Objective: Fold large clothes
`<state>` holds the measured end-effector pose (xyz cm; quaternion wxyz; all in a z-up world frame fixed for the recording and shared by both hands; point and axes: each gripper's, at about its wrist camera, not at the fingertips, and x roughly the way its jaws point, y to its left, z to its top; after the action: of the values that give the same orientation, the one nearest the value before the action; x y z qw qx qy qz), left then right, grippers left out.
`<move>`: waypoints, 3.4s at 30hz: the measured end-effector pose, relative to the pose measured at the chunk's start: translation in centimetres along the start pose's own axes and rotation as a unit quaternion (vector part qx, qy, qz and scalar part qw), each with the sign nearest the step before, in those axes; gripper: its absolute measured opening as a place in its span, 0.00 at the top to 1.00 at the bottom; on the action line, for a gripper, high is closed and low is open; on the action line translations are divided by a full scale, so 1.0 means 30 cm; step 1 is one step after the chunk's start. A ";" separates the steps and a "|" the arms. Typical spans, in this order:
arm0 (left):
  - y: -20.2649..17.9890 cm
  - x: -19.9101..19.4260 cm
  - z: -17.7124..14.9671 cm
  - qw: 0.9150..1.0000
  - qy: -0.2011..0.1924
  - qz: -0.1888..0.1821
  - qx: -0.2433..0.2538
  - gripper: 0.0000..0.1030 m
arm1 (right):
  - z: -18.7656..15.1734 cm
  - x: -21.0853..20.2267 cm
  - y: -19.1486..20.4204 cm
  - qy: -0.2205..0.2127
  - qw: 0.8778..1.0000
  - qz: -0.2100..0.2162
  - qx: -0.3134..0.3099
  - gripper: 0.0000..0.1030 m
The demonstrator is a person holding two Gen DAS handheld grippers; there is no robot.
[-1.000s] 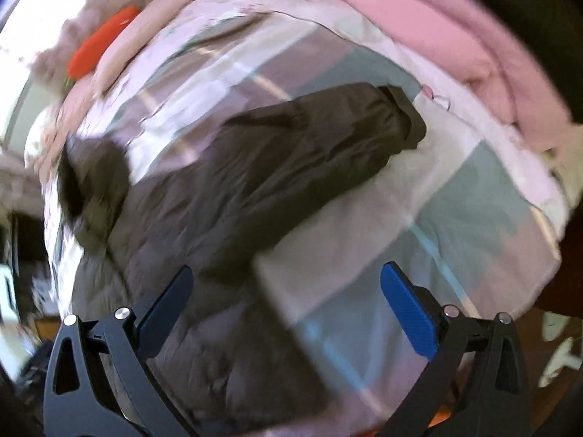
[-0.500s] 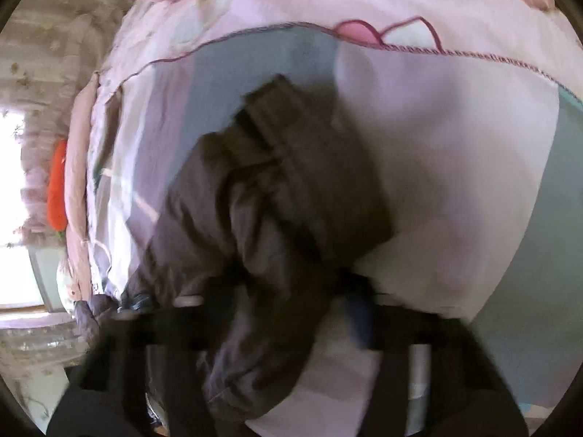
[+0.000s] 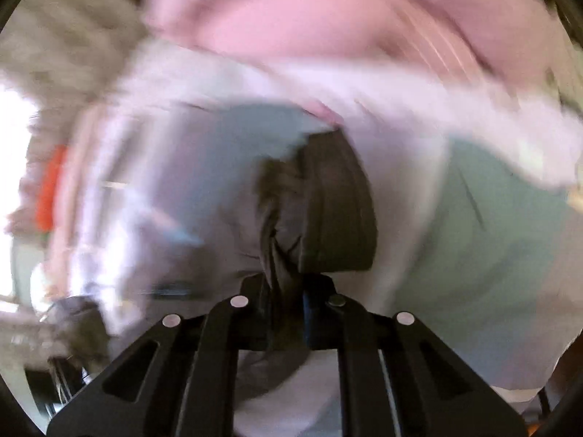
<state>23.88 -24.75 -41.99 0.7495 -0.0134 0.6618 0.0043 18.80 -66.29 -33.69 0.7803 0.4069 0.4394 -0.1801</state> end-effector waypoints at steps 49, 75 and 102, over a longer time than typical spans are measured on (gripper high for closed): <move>0.768 -0.038 -0.039 0.987 -0.038 -0.074 -0.135 0.89 | -0.978 0.172 0.657 0.282 0.936 -0.004 -0.209 0.15; 0.696 -0.042 -0.064 0.996 -0.042 -0.010 -0.077 0.88 | -1.028 0.423 0.794 0.105 0.857 -0.198 -0.463 0.20; 0.680 -0.043 -0.071 0.996 -0.043 -0.001 -0.078 0.83 | -1.058 0.337 0.925 0.108 0.857 -0.149 -0.481 0.19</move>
<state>21.13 -4.38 -41.27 0.7743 -0.0721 0.6263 0.0553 24.96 -23.58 -37.86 0.7906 -0.0723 0.6079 -0.0156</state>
